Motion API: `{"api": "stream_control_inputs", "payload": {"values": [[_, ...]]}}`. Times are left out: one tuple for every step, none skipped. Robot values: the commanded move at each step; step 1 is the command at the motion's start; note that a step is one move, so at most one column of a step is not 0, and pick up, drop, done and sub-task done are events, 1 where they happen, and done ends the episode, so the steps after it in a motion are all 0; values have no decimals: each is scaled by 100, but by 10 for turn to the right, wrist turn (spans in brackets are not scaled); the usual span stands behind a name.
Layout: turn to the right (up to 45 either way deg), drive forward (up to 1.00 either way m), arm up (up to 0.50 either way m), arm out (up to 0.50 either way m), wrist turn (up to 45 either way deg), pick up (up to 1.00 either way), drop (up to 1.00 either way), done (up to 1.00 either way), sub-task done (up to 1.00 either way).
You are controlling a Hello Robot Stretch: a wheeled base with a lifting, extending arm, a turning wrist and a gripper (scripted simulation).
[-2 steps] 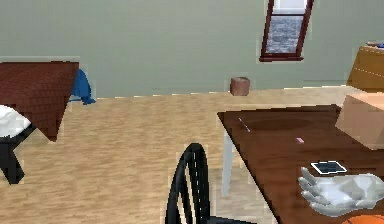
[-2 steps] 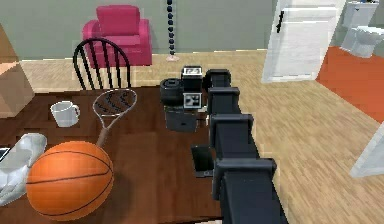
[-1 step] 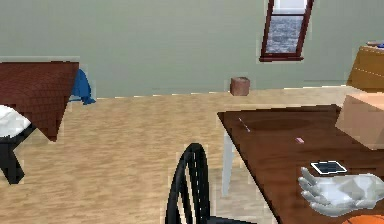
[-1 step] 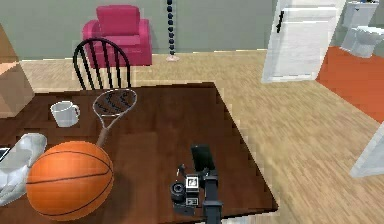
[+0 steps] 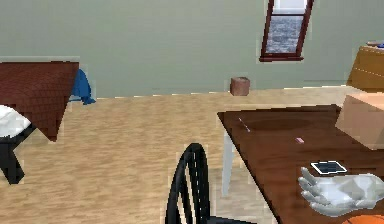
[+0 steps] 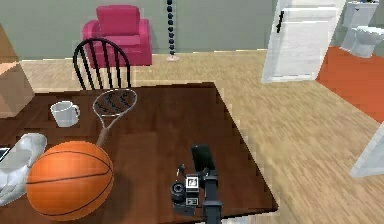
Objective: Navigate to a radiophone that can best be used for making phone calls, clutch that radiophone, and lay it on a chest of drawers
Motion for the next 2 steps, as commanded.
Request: {"api": "stream_control_inputs", "payload": {"values": [[0,0,10,0,0,0,0,0,0],[0,0,22,0,0,0,0,0,0]]}}
